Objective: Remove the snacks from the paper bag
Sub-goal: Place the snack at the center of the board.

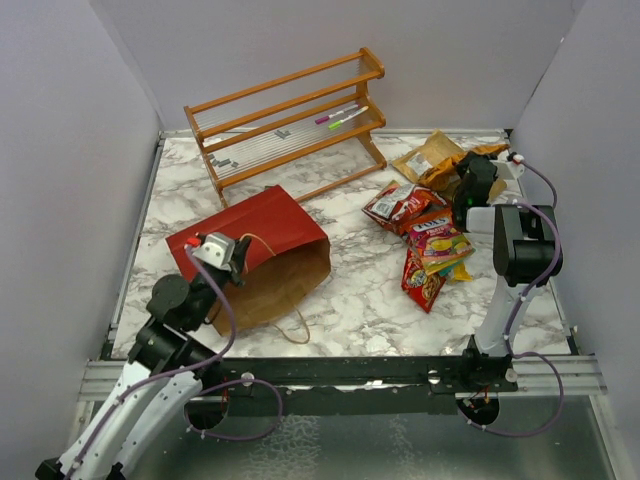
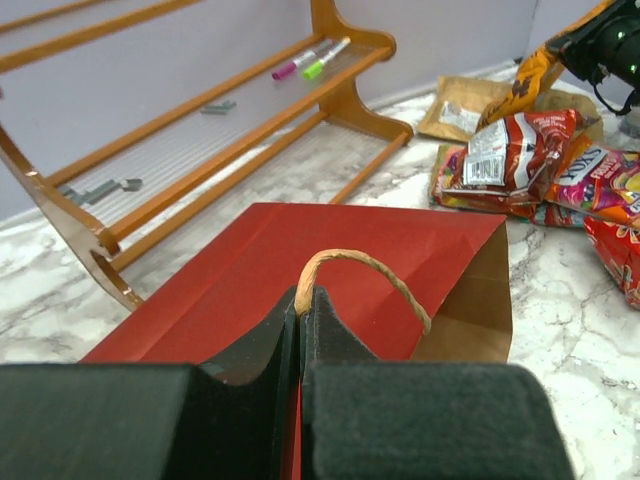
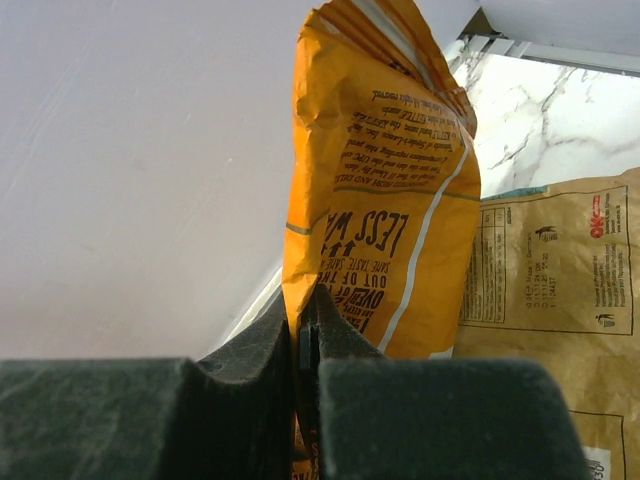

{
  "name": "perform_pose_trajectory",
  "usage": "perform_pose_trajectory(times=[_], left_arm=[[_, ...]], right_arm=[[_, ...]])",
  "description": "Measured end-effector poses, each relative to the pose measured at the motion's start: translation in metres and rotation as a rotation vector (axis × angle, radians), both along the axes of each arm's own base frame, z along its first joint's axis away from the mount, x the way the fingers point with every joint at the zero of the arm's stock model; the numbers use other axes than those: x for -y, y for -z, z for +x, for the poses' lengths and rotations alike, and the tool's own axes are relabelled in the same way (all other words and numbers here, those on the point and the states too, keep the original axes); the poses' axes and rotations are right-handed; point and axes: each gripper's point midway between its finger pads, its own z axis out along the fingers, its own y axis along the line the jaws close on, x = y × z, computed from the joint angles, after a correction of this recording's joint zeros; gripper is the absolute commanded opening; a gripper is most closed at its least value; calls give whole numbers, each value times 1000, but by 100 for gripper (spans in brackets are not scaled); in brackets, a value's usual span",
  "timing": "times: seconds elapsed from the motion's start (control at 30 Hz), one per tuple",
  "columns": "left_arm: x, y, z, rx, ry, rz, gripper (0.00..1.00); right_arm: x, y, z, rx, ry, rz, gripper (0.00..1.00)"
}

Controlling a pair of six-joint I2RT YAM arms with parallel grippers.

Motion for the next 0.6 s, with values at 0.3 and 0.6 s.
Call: perform_pose_trajectory(times=[0.3,0.6], left_arm=[[61,-9,48,-140,151,37,0],[78,-103,58,-24,198,-113,0]], right_arm=[[1,11,-2,-53,3,-15,25],[25,19,-30,-193,70,-72,34]])
